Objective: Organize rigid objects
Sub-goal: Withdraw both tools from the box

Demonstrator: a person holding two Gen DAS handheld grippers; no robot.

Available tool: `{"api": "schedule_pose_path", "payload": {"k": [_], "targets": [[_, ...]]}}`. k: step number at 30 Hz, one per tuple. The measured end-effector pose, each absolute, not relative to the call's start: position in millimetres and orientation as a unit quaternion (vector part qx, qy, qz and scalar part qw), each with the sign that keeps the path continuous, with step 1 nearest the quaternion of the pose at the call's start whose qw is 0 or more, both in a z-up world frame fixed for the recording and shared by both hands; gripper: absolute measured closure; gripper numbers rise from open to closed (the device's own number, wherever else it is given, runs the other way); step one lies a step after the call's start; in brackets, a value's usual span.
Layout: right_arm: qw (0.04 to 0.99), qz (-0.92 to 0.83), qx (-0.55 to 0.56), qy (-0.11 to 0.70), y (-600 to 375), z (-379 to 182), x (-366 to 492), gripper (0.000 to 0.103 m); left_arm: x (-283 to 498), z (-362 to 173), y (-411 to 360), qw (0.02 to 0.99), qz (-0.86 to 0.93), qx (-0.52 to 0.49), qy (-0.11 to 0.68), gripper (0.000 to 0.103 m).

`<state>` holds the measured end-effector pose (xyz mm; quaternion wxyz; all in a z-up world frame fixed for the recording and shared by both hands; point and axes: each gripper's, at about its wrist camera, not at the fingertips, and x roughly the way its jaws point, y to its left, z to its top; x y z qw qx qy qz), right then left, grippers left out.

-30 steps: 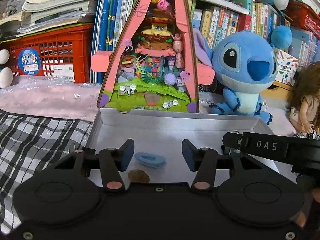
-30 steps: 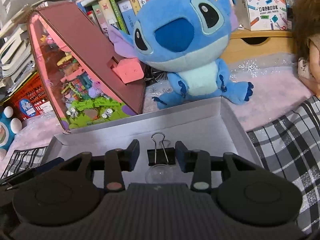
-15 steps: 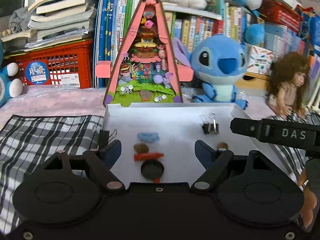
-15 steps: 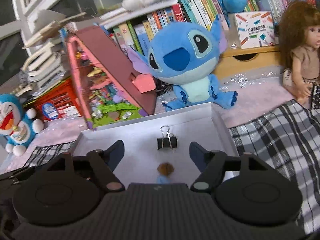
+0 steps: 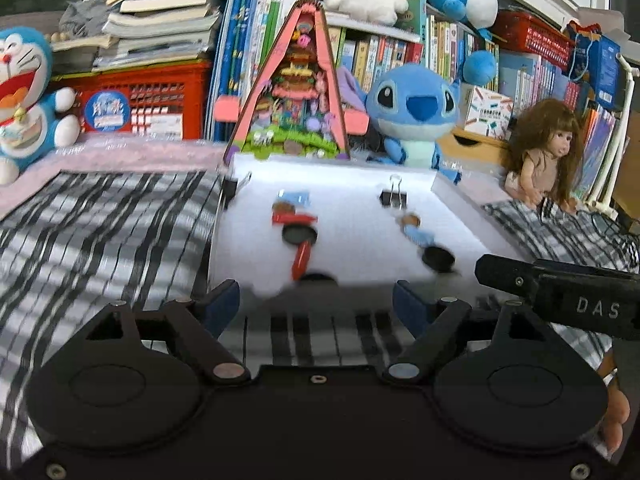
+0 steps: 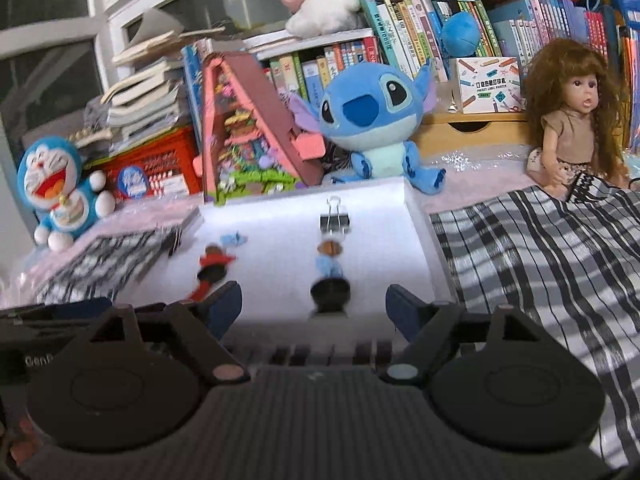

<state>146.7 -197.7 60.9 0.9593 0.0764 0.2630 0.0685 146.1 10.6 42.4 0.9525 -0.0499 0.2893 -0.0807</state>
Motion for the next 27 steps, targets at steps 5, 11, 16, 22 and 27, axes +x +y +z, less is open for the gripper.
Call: {"api": "schedule_pose_path", "payload": {"k": [5,11,16,22,27], "targets": [[0.959,0.062,0.029,0.273,-186,41,128,0.013,136,21,12,0.948,-0.07,-0.041,0.308,0.021],[0.949,0.05,0.024,0.309,-183,19,134,0.013,134,7,11,0.948,-0.059,-0.035,0.31,0.02],[0.945,0.044,0.016,0.322,-180,13,138,0.008,139,6,9,0.949,-0.056,-0.032,0.309,0.016],[0.942,0.036,0.006,0.333,-177,10,141,0.002,140,5,13,0.95,-0.051,-0.044,0.306,0.012],[0.94,0.032,0.0,0.338,-176,9,143,0.0,140,5,14,0.95,-0.046,-0.048,0.306,0.01]]}}
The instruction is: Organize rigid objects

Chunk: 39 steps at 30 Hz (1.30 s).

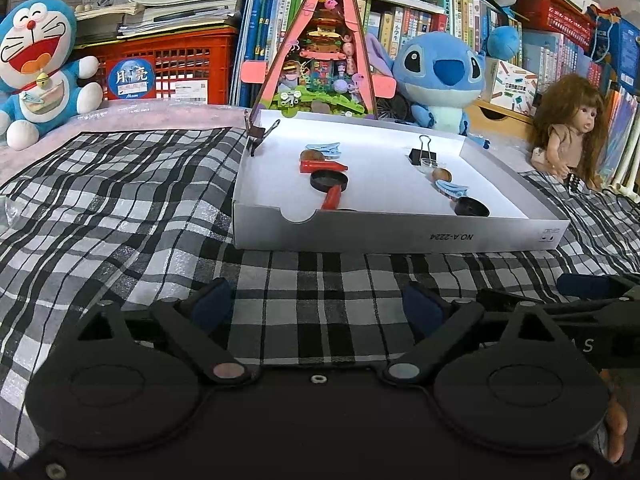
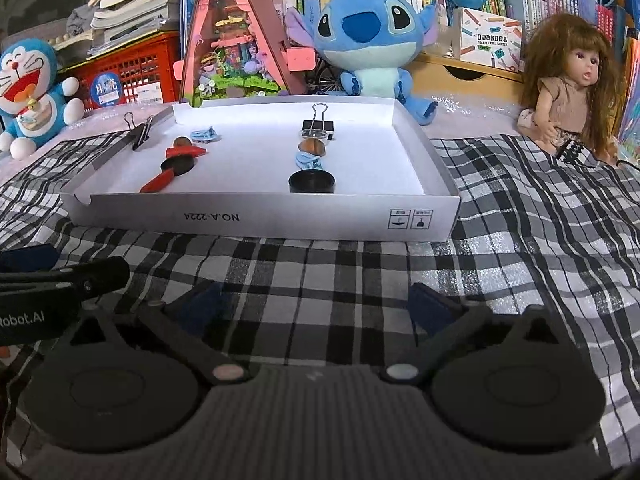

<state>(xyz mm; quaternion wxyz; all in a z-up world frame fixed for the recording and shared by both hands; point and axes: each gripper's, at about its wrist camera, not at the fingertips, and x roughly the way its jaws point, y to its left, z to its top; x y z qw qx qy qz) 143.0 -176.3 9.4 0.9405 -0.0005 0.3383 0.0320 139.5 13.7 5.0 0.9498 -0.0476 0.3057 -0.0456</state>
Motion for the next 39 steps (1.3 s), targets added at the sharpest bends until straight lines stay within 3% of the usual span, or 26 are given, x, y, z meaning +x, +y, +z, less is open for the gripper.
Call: {"api": "schedule_pose_path", "payload": {"k": [10,39], "targets": [[0.941,0.032,0.0,0.338,-175.9,9.3,142.7,0.0,139.9,4.0,15.0,0.949,-0.032,-0.05,0.31,0.001],[0.941,0.032,0.0,0.338,-176.1,9.7,142.5,0.0,140.2,3.8,14.8,0.949,-0.032,-0.05,0.31,0.0]]}}
